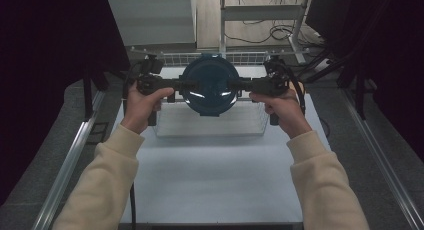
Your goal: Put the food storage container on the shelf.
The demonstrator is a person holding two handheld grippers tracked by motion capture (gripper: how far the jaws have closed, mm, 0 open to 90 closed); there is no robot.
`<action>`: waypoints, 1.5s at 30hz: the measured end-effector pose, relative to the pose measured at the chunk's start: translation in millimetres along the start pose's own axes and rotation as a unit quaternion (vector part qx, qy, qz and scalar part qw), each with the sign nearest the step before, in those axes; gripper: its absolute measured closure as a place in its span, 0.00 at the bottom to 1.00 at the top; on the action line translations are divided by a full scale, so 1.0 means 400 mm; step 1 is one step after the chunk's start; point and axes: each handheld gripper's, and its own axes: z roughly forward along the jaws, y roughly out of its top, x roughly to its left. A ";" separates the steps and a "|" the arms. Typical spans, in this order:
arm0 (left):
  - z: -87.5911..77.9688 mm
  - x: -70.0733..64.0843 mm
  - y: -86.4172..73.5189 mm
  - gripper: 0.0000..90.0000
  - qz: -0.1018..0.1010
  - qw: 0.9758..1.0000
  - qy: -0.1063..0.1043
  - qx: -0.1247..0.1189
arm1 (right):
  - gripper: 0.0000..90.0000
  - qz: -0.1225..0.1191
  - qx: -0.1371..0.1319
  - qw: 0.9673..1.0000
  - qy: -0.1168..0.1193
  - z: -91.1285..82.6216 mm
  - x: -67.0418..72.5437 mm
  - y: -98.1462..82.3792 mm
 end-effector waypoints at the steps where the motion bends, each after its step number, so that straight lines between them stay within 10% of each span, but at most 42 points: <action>1: 0.003 0.009 0.011 0.40 -0.003 1.000 -0.001 0.000 | 0.51 0.003 0.000 1.000 0.001 0.005 -0.007 0.010; 24: 0.073 0.101 0.044 0.40 -0.063 0.998 -0.012 0.014 | 0.51 0.083 0.008 0.996 0.008 0.067 -0.114 0.022; 45: 0.153 0.193 0.069 0.33 -0.162 0.986 -0.033 -0.010 | 0.50 0.195 0.004 0.981 -0.018 0.111 -0.185 0.055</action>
